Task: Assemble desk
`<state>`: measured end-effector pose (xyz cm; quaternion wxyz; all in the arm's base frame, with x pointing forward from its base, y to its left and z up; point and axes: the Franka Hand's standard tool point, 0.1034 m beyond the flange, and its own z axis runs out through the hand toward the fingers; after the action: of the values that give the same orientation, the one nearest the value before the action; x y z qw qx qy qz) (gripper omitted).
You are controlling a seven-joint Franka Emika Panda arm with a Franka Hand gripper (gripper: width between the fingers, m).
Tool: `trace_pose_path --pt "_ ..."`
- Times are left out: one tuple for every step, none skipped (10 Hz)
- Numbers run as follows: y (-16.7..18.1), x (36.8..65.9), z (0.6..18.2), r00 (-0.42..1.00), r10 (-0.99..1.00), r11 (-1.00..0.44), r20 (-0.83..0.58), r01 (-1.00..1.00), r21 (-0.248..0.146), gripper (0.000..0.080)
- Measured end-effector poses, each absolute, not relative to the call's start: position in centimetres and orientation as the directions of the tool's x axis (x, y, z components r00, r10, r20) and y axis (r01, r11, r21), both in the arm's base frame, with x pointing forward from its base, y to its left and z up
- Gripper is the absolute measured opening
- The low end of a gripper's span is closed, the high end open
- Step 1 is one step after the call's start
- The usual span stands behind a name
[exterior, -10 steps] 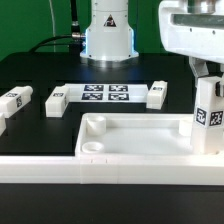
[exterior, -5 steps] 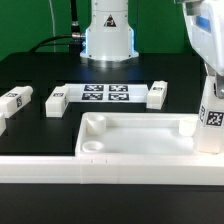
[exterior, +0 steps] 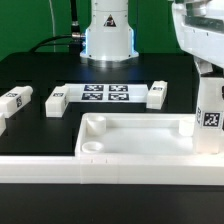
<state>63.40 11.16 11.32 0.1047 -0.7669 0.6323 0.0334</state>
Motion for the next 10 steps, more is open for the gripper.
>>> trace_pose_path --pt "11.16 63.39 11.28 0.265 -0.948 -0.245 -0.175 -0.961 -0.130 0.0641" --pt "11.15 63.39 11.26 0.316 -0.934 -0.295 -0.168 -0.945 -0.139 0.0647" --pt "11.15 63.37 11.23 0.401 -0.903 -0.379 -0.155 -0.913 -0.153 0.0647" --pt "11.14 63.36 11.20 0.465 -0.874 -0.442 -0.143 -0.882 -0.163 0.0648" --pt "11.08 63.25 11.11 0.531 -0.838 -0.509 -0.131 -0.845 -0.165 0.0648" --pt "10.75 62.80 10.93 0.660 -0.743 -0.648 -0.109 -0.751 -0.130 0.0648" --pt "10.69 63.03 11.08 0.739 -0.668 -0.730 -0.090 -0.674 -0.113 0.0648" --pt "10.51 63.24 11.21 0.836 -0.546 -0.829 -0.063 -0.549 -0.106 0.0648" --pt "10.39 63.46 11.30 0.905 -0.424 -0.899 -0.048 -0.426 -0.099 0.0648" --pt "10.35 63.76 11.47 0.946 -0.320 -0.942 -0.039 -0.323 -0.091 0.0648"
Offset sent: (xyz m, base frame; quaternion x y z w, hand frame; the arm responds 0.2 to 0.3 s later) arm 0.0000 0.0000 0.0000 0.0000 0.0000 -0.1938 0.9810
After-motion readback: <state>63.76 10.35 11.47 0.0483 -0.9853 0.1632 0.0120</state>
